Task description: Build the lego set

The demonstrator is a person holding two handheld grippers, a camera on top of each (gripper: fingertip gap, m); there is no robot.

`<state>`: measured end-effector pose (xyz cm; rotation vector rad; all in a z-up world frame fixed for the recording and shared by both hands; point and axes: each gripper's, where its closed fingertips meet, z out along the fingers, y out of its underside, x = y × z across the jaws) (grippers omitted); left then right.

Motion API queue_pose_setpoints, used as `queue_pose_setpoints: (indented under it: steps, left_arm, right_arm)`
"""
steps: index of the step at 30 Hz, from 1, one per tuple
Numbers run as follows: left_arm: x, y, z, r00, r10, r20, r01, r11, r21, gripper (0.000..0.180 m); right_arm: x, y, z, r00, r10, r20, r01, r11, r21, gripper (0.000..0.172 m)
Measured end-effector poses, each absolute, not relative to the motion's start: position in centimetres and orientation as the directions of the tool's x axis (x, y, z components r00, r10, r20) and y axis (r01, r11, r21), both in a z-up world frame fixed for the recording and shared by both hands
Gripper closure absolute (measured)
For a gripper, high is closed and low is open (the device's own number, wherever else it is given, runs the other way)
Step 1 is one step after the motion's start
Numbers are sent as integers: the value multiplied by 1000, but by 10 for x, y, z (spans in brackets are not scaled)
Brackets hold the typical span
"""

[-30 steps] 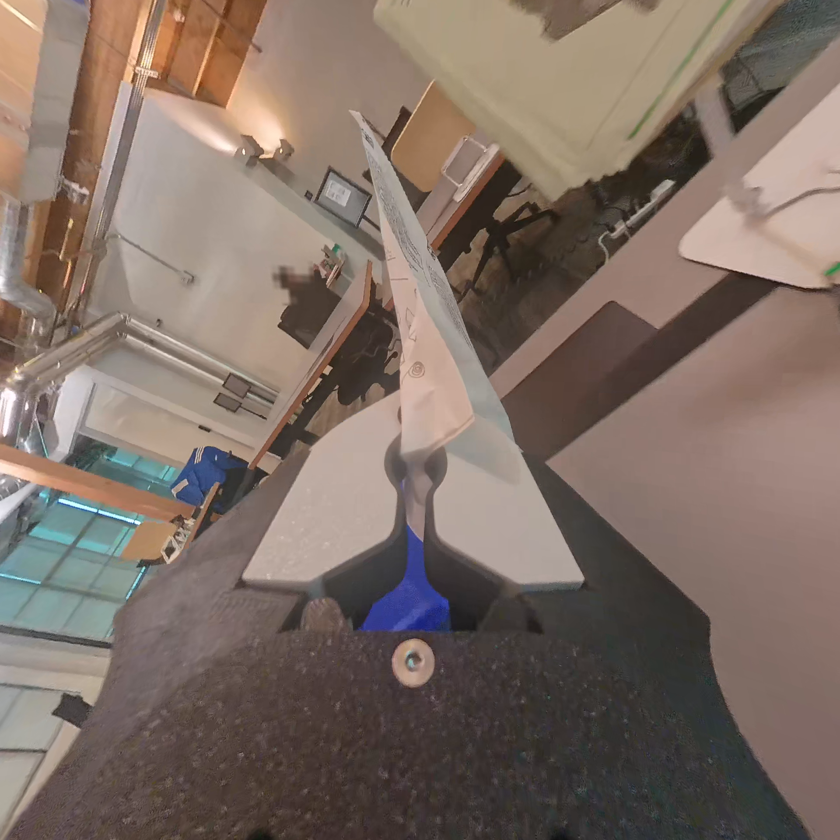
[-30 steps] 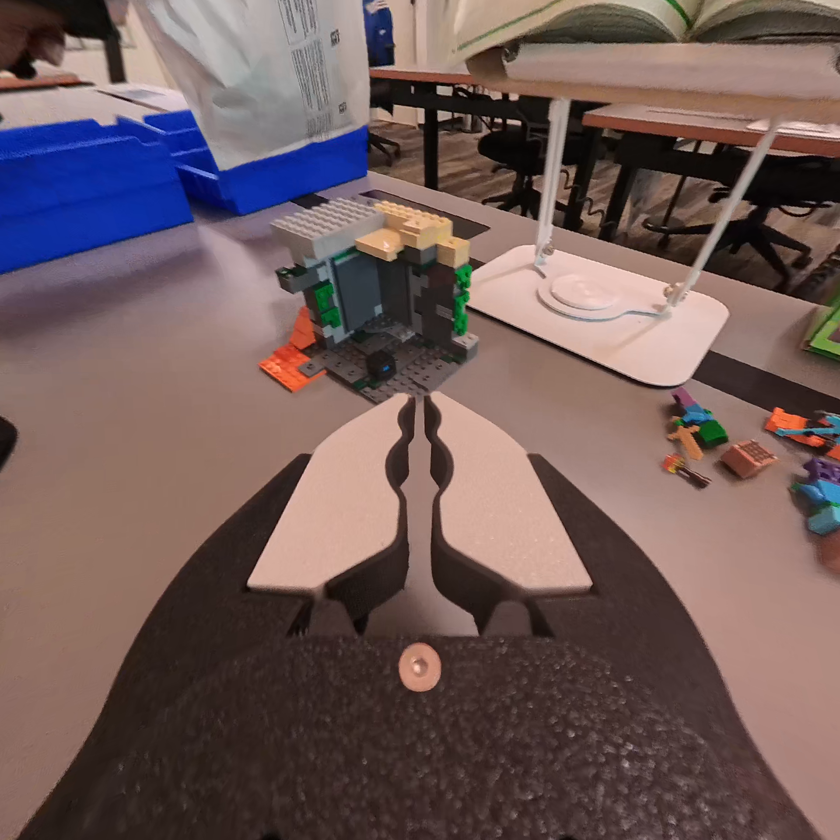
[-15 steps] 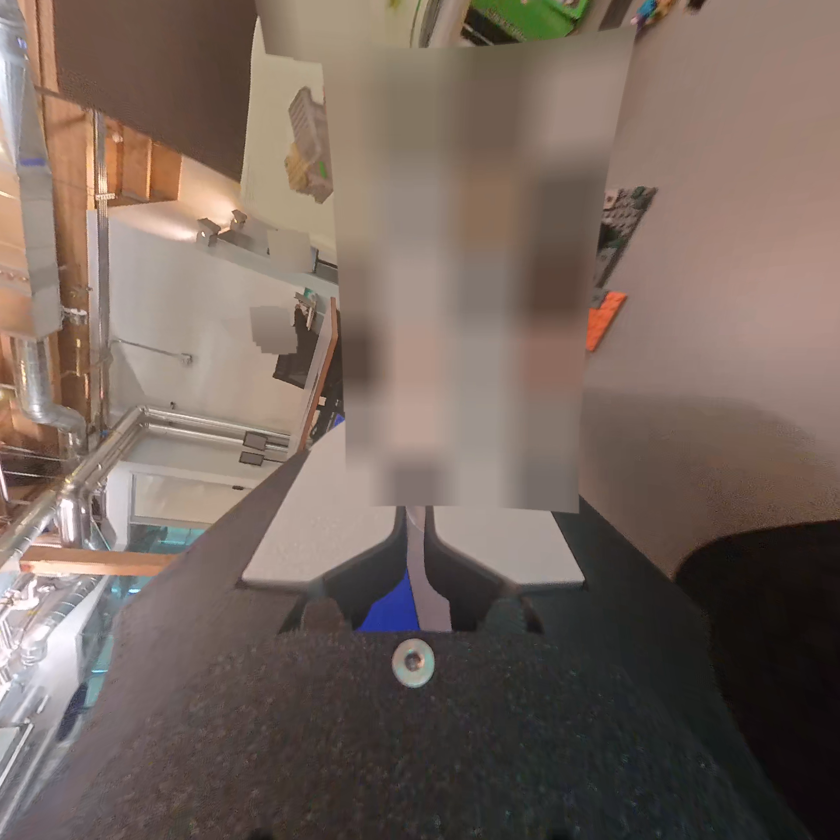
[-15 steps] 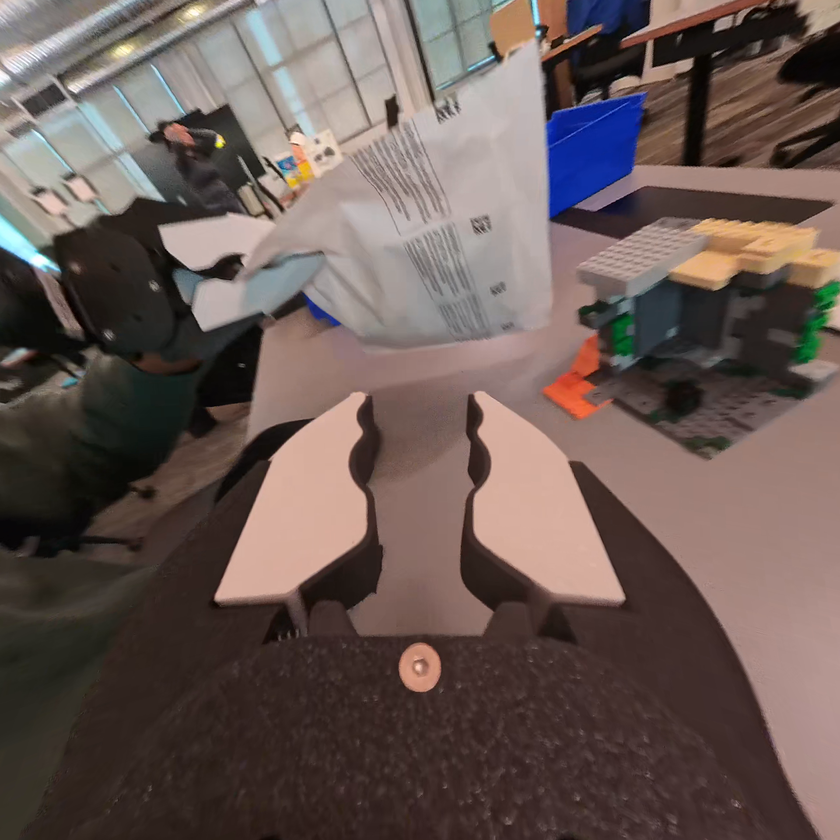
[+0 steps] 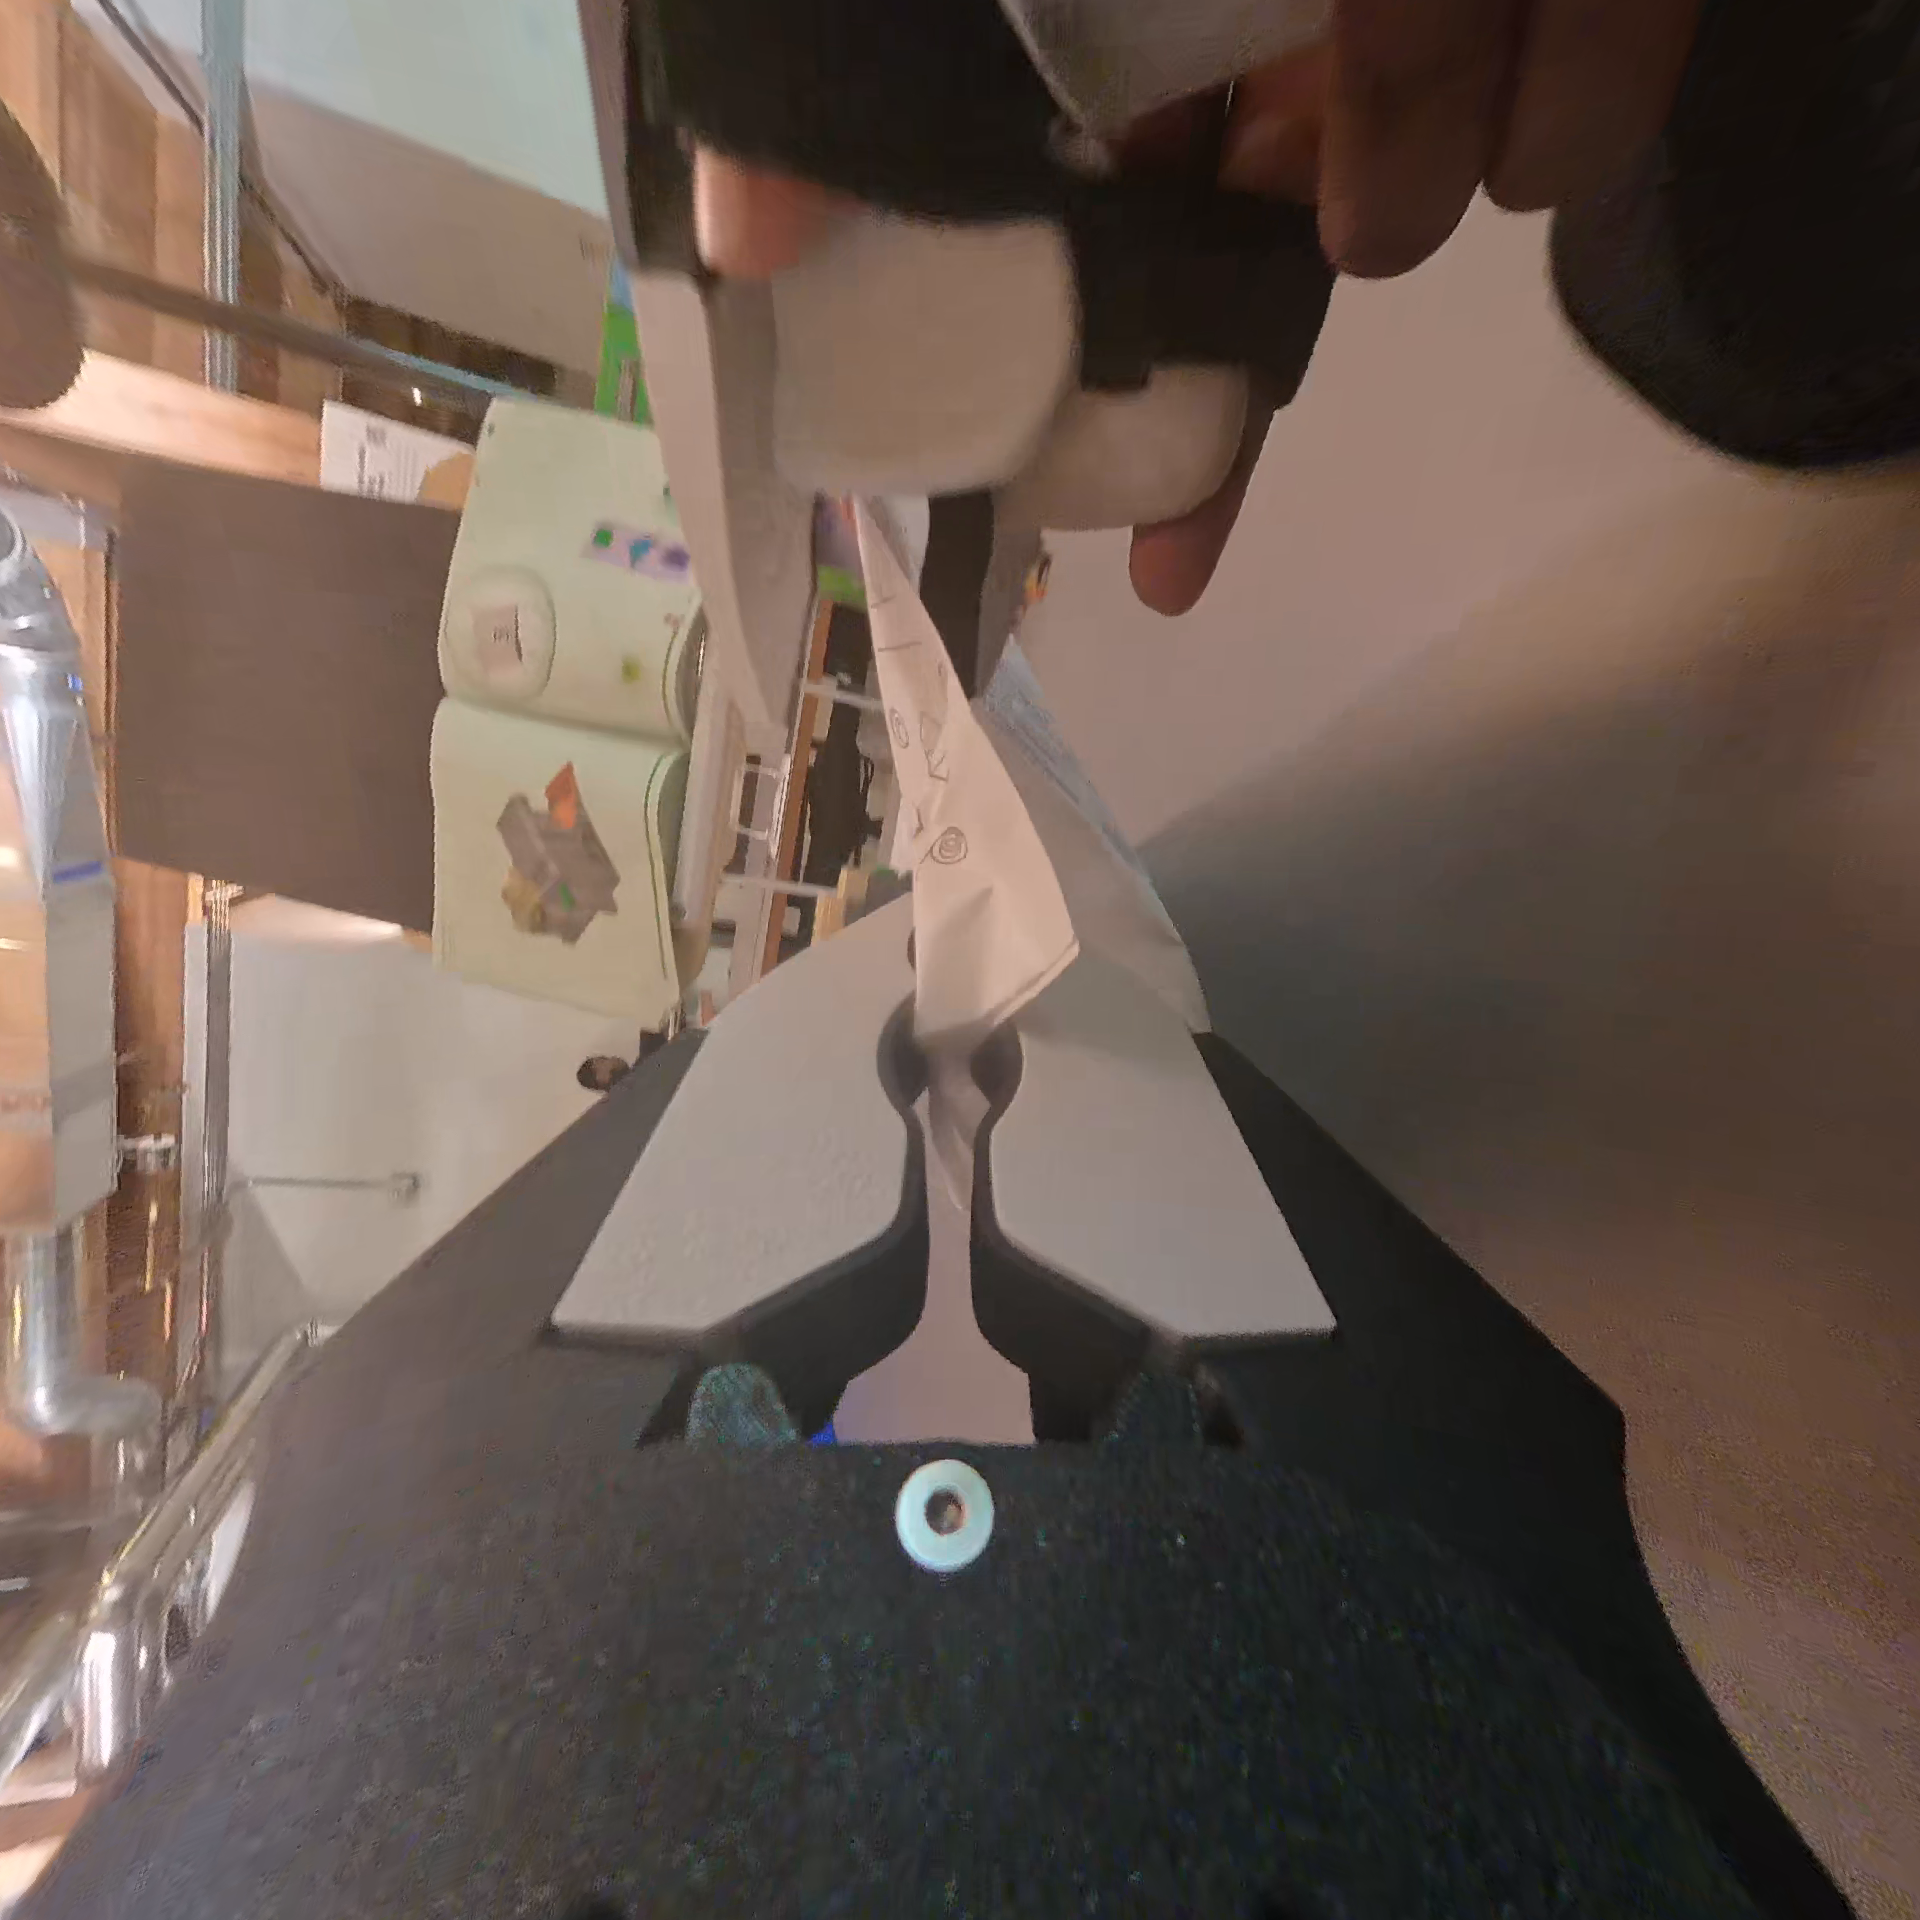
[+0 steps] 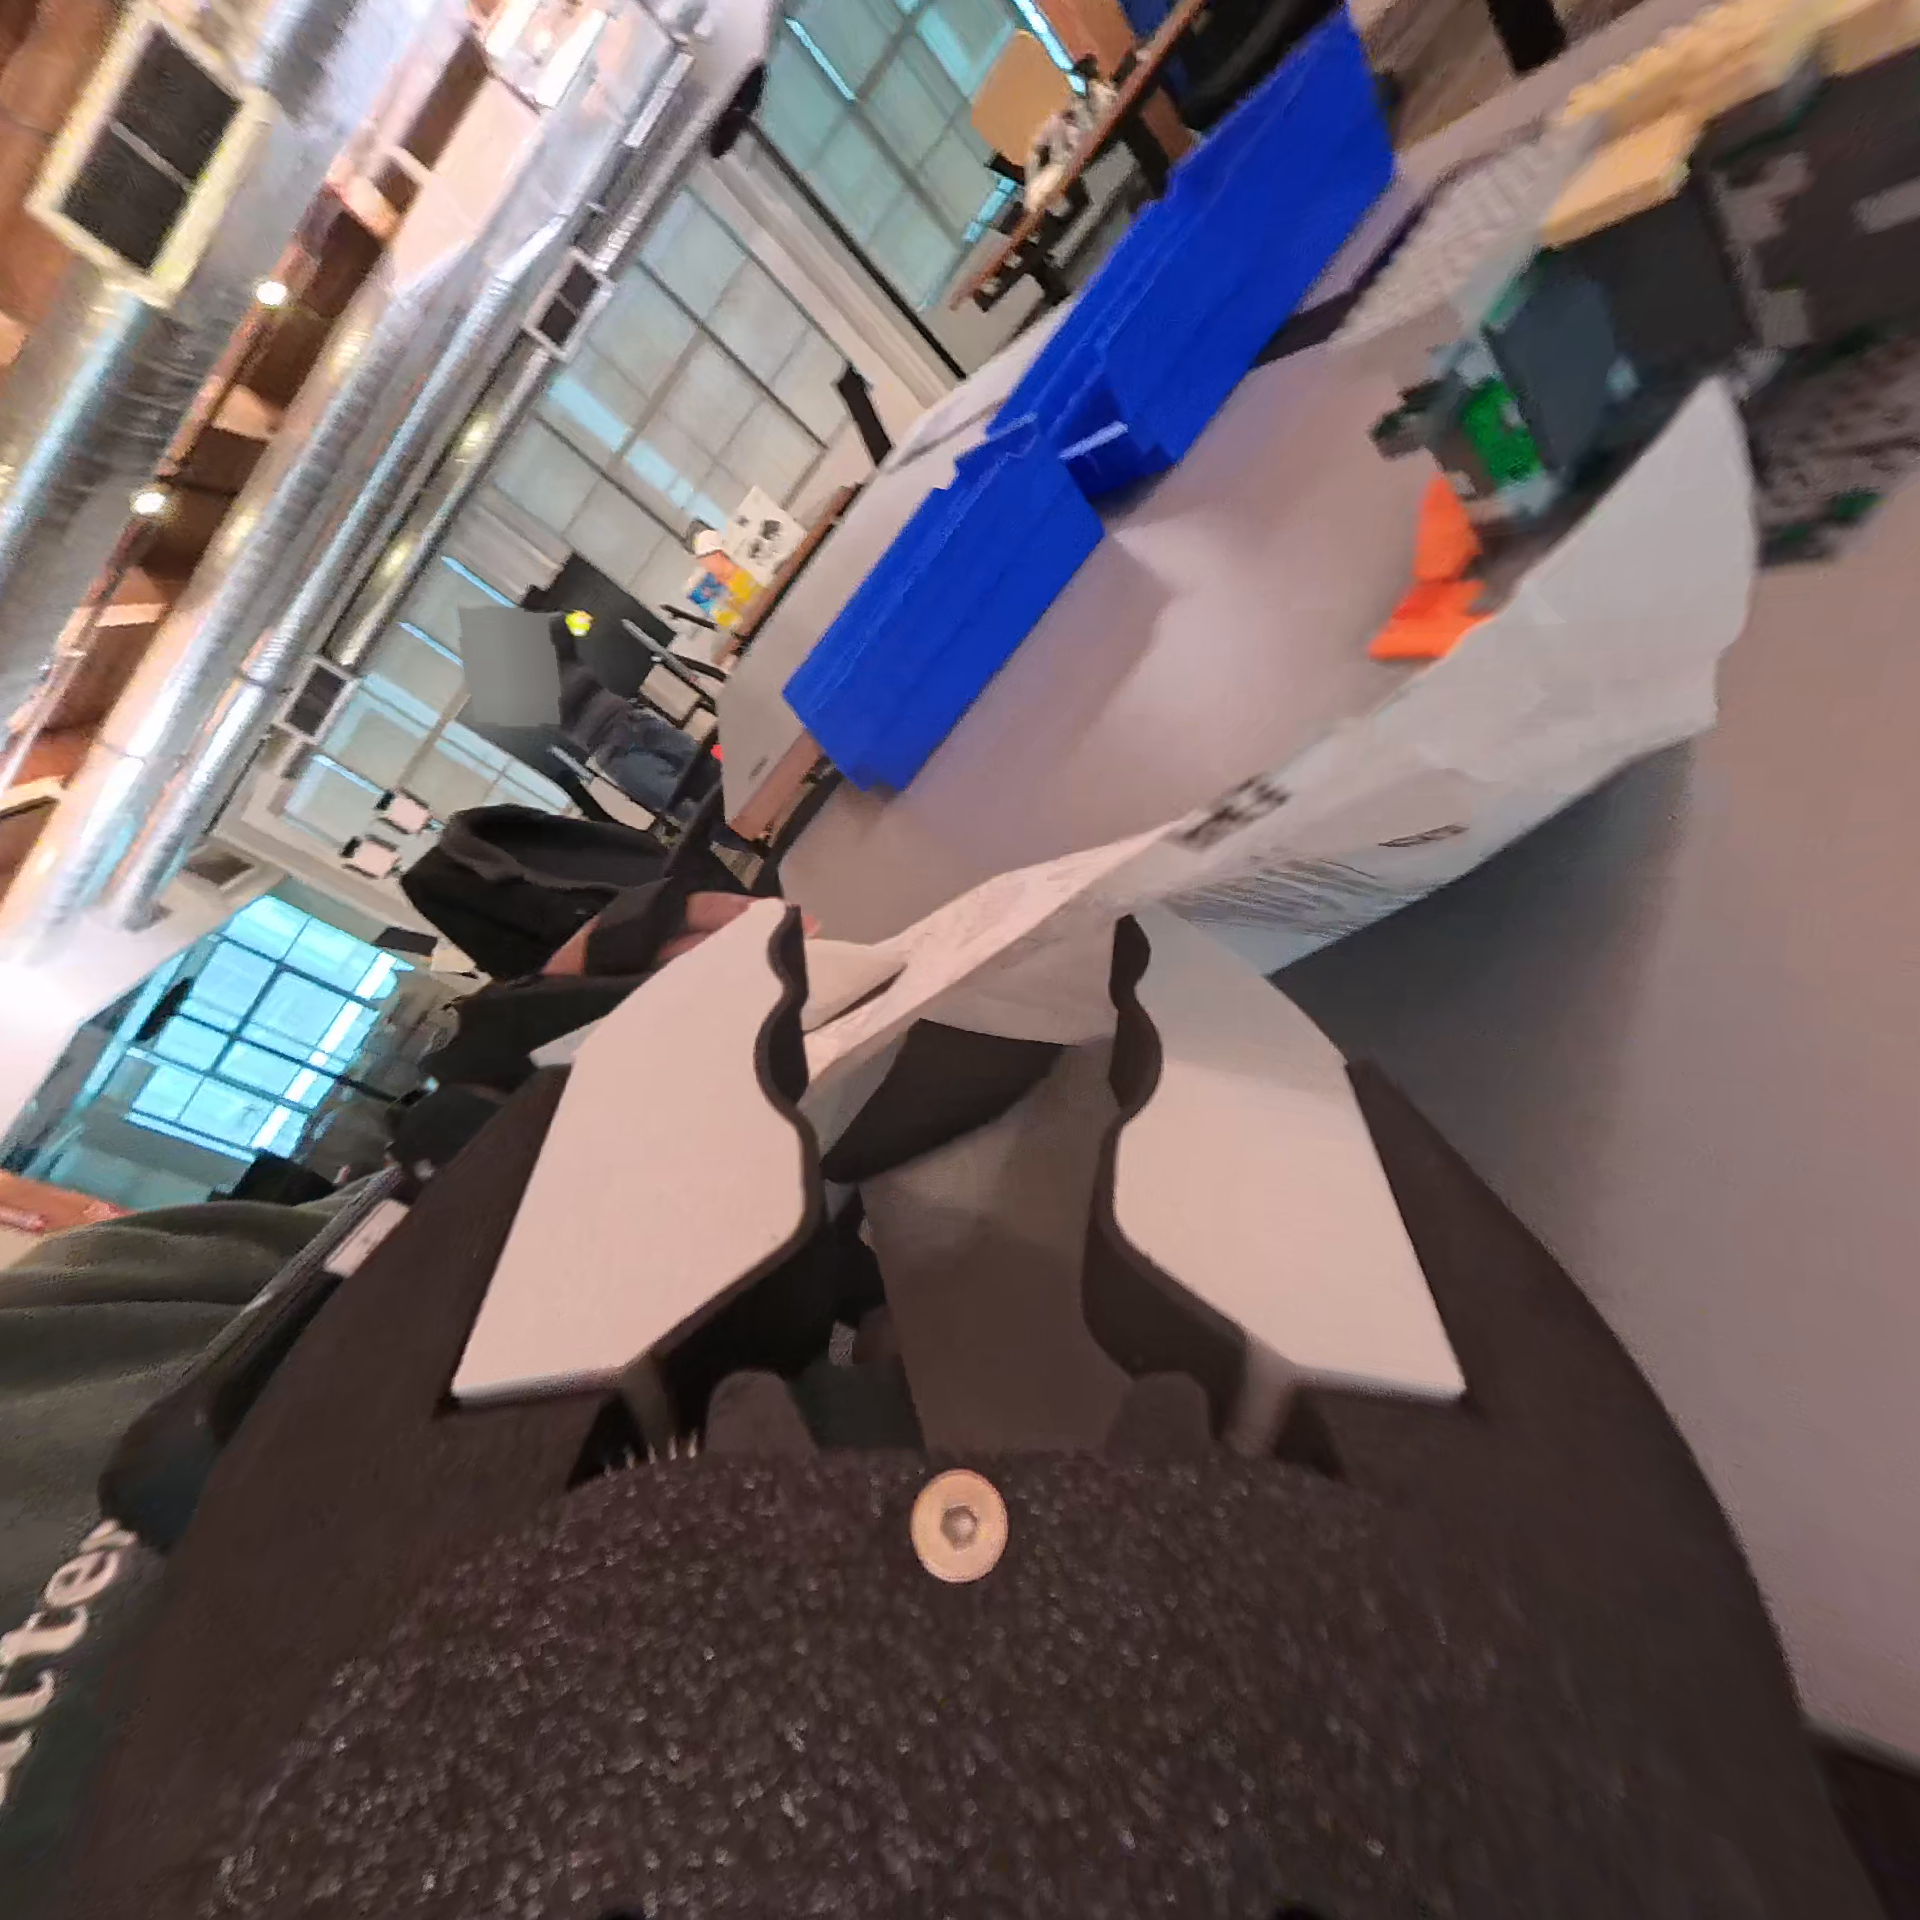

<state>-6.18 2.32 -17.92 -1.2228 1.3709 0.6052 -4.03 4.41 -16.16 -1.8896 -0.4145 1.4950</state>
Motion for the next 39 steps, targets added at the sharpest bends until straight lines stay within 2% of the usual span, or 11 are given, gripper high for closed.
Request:
queue_pose_setpoints:
  steps: [3,8,13,17,21,26,30,33,36,37,39]
  left_arm:
    - [-41,17,-189,142,-304,-942,-895,367,-254,179]
    - [-15,-2,-211,108,-386,-916,-849,443,-287,170]
    - [-14,-19,-218,188,-683,-705,-758,355,-546,136]
    - [-29,-18,-191,289,-881,-375,-561,162,-812,137]
    - [-61,37,-168,413,-907,-88,-358,-73,-931,135]
    - [-84,125,-180,388,-882,266,-132,-339,-932,121]
    - [-70,133,-169,26,-872,488,30,-487,-873,124]
    - [-55,119,-172,-85,-894,440,-33,-438,-898,153]
    - [-45,109,-189,-74,-916,393,-107,-385,-917,145]
    - [-43,110,-190,-61,-920,388,-89,-382,-920,155]
    - [-41,113,-190,-21,-925,379,-71,-377,-923,156]
  right_arm:
    - [-23,41,-177,274,546,-791,-155,-787,-597,118]
    - [0,34,-202,291,509,-810,-117,-821,-559,158]
    - [23,37,-212,285,564,-775,-49,-799,-600,170]
    - [44,44,-212,266,701,-662,86,-702,-707,172]
    - [56,47,-202,219,893,-392,299,-444,-845,172]
    - [53,43,-183,39,986,-162,415,-164,-895,172]
    - [58,50,-182,-45,996,-80,431,-53,-901,172]
    - [63,66,-188,-10,998,-64,426,-54,-903,172]
    - [67,79,-196,30,998,-61,392,-68,-917,172]
    - [69,82,-198,38,998,-59,381,-69,-922,172]
    - [70,84,-207,54,998,-44,382,-62,-922,172]
